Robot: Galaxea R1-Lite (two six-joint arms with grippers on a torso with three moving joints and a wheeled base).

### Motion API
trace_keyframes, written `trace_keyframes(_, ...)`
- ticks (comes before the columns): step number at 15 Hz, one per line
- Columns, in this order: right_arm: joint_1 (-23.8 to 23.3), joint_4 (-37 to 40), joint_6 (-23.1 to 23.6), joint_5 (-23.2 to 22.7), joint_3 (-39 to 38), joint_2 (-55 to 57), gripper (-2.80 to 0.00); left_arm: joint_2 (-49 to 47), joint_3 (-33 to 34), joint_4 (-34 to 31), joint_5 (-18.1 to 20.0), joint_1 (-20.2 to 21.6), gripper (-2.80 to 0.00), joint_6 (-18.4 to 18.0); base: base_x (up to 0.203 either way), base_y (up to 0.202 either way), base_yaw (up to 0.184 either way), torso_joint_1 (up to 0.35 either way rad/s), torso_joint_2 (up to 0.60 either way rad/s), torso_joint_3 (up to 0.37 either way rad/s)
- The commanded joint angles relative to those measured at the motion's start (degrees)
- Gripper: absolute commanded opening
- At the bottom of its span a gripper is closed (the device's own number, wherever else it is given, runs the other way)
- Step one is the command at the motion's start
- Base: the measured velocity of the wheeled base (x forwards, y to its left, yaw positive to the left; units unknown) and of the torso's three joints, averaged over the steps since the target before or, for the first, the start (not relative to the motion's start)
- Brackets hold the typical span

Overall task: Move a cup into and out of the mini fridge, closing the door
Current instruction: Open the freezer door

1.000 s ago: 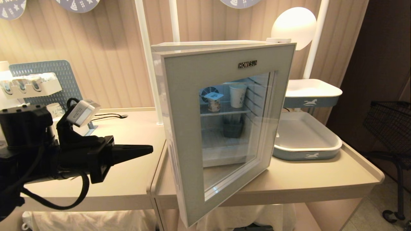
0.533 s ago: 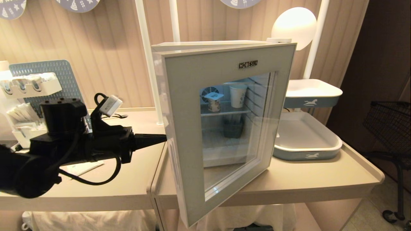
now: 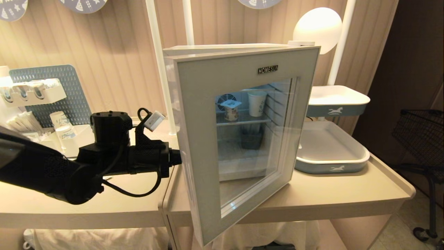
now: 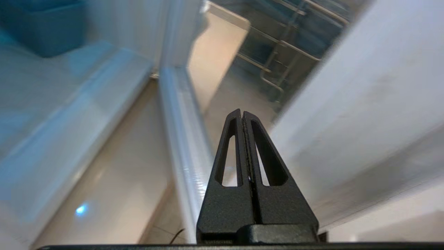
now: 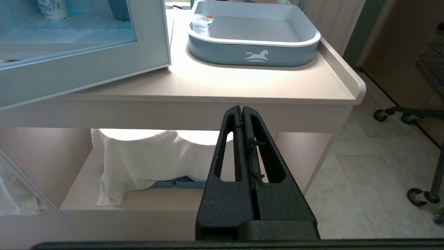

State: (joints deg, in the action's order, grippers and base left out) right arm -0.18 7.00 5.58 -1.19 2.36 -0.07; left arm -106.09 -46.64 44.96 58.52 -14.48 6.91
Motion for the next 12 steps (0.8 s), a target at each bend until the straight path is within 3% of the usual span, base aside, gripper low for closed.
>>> trace_keyframes(1, 0.01, 0.03, 0.04, -0.04, 0.01, -0.01, -2.80, 2.32, 0.91, 0.16, 1.15, -1.74, -2.80, 0.29, 0.000, 0.000, 0.000, 0.000, 0.00, 0.000)
trace_keyframes(12, 0.01, 0.03, 0.04, -0.04, 0.01, -0.01, -2.80, 7.84, 2.57, -0.31, 0.78, -16.18, -2.80, 2.14, 0.000, 0.000, 0.000, 0.000, 0.00, 0.000)
